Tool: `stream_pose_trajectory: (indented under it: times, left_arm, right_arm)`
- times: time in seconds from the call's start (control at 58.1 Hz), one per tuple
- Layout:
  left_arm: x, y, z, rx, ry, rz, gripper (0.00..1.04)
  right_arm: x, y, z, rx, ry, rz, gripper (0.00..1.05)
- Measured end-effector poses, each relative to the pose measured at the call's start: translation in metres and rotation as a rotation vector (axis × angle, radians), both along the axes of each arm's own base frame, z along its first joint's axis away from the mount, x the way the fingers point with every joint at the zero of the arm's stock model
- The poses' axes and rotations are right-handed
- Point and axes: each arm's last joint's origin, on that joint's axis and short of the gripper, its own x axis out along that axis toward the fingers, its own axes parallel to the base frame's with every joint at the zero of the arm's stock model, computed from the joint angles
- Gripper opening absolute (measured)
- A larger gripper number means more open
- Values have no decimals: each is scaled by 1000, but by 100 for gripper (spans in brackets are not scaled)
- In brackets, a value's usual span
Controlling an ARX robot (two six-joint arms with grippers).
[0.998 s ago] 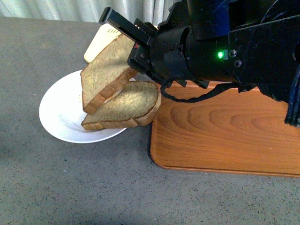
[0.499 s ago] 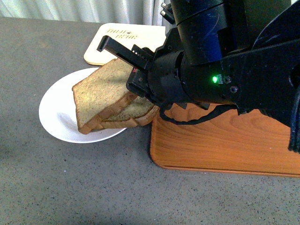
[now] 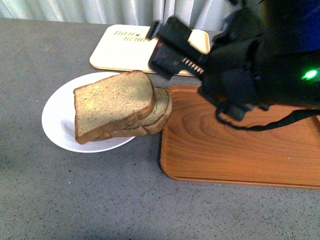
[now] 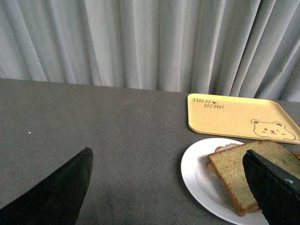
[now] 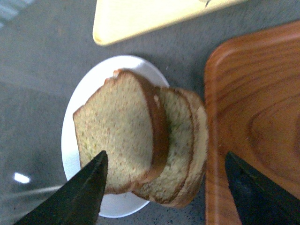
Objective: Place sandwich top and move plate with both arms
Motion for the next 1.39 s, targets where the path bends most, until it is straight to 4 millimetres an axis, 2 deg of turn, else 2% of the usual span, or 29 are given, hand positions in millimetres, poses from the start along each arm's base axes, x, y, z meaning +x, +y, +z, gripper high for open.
stream_pose_trajectory:
  times: [0.069, 0.103, 0.224, 0.275, 0.31, 0.379, 0.516, 0.602, 0.671, 0.688, 0.705, 1.101, 1.204, 1.394]
  left_arm:
    - [0, 0, 0, 0, 0, 0, 96]
    - [0, 0, 0, 0, 0, 0, 96]
    - [0, 0, 0, 0, 0, 0, 96]
    - [0, 0, 0, 0, 0, 0, 96]
    - [0, 0, 0, 0, 0, -1, 96]
    - [0, 0, 0, 0, 0, -1, 96]
    - [0, 0, 0, 0, 0, 0, 96]
    - [0, 0, 0, 0, 0, 0, 96]
    - [0, 0, 0, 0, 0, 0, 96]
    - [0, 0, 0, 0, 0, 0, 96]
    - [0, 0, 0, 0, 0, 0, 96]
    - [0, 0, 0, 0, 0, 0, 96]
    - [0, 0, 0, 0, 0, 0, 96]
    - [0, 0, 0, 0, 0, 0, 96]
  right_arm:
    - [-1, -23, 13, -9, -43, -56, 94]
    - [-2, -32, 17, -16, -56, -80, 97]
    - [-9, -69, 28, -76, -109, -178, 95]
    - [-12, -81, 28, -201, -311, -275, 86]
    - [-22, -92, 25, -304, -459, -296, 76]
    - [-37, -104, 22, -408, -568, -284, 65]
    - [-60, -123, 28, -501, -650, -266, 42]
    - [-73, -132, 23, -531, -655, -257, 28]
    - [-84, -140, 14, -547, -642, -251, 14]
    - [-91, -144, 11, -554, -631, -246, 5]
    - [-94, -146, 11, -557, -632, -245, 1]
    - [-132, -165, 14, -563, -642, -248, 2]
    - [-142, -176, 14, -563, -641, -250, 2]
    - [-152, -176, 20, -561, -659, -256, 2]
